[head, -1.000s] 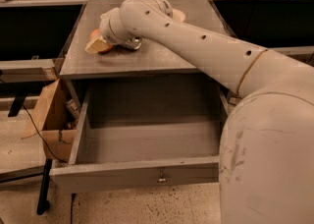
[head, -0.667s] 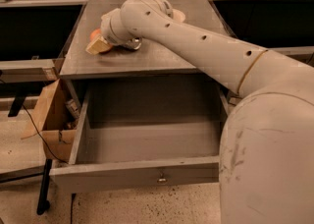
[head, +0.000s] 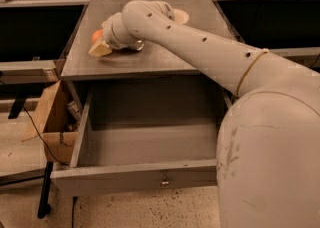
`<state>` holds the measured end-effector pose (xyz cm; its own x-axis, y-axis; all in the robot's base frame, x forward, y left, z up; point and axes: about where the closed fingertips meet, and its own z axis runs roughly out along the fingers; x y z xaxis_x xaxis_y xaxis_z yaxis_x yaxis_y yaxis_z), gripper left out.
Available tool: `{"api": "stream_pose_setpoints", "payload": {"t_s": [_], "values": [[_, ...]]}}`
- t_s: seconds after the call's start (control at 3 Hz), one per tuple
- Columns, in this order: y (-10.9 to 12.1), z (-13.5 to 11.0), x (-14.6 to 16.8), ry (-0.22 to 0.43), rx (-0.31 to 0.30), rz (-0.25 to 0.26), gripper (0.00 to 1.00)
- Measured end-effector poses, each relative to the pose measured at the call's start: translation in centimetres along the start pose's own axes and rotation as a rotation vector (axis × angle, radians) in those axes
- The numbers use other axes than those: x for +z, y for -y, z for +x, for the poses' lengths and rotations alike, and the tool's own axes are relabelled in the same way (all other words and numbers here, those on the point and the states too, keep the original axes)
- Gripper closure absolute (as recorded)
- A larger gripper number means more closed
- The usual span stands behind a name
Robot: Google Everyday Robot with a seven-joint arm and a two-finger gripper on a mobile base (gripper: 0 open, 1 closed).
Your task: Place orange into top drawer
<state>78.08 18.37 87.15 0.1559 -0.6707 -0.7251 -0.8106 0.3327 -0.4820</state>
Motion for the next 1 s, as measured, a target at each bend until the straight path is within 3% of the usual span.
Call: {"api": "stream_pose_setpoints", "payload": {"t_s": [0.33,1.0], "values": [[-0.47,-0.11,0.75,0.001,-0.005,-0.023,0.35],[-0.83,0.01,1.31,-0.012,-0.005,-0.047,0.84]]}}
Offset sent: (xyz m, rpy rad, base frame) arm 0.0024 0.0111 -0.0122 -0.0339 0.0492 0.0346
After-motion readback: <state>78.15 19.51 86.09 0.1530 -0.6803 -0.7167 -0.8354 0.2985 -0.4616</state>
